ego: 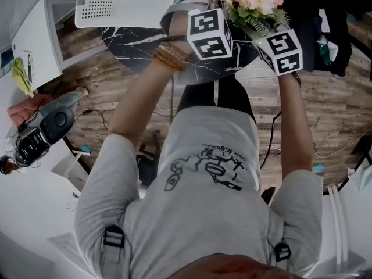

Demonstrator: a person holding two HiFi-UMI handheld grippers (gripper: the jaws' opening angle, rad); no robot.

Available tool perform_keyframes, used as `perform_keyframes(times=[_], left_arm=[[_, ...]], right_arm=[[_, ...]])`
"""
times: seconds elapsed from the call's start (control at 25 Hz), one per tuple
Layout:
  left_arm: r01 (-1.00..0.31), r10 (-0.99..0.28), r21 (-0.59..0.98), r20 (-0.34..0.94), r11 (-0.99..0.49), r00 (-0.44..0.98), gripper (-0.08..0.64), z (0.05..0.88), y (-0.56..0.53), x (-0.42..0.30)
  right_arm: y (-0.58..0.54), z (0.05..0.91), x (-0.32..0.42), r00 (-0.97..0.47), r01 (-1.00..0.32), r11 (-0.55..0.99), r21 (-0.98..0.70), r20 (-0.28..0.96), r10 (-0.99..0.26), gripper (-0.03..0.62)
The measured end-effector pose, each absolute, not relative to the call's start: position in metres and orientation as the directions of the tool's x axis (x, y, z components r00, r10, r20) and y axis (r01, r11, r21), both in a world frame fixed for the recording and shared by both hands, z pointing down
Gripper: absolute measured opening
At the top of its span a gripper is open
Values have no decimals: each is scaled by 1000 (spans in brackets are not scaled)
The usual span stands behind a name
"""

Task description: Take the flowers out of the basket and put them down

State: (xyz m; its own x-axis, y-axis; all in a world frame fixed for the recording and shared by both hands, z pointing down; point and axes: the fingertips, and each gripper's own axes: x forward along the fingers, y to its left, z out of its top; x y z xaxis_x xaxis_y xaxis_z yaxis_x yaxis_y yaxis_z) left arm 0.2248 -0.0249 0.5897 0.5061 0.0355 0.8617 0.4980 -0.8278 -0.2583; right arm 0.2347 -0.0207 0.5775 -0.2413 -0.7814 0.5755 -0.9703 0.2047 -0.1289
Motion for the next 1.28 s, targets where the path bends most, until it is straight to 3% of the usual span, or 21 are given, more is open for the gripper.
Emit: perform_keyframes(times=[0.84, 1.28], left_arm=[[469, 19, -261, 859, -844, 511, 215, 584, -26, 218], [323, 85, -154, 781, -934, 619, 201, 525, -9, 192]], right_arm=[[-12, 574, 238, -198, -980, 173, -99, 580, -790, 311], [21, 531, 236, -163, -987, 122, -109, 585, -794, 304]])
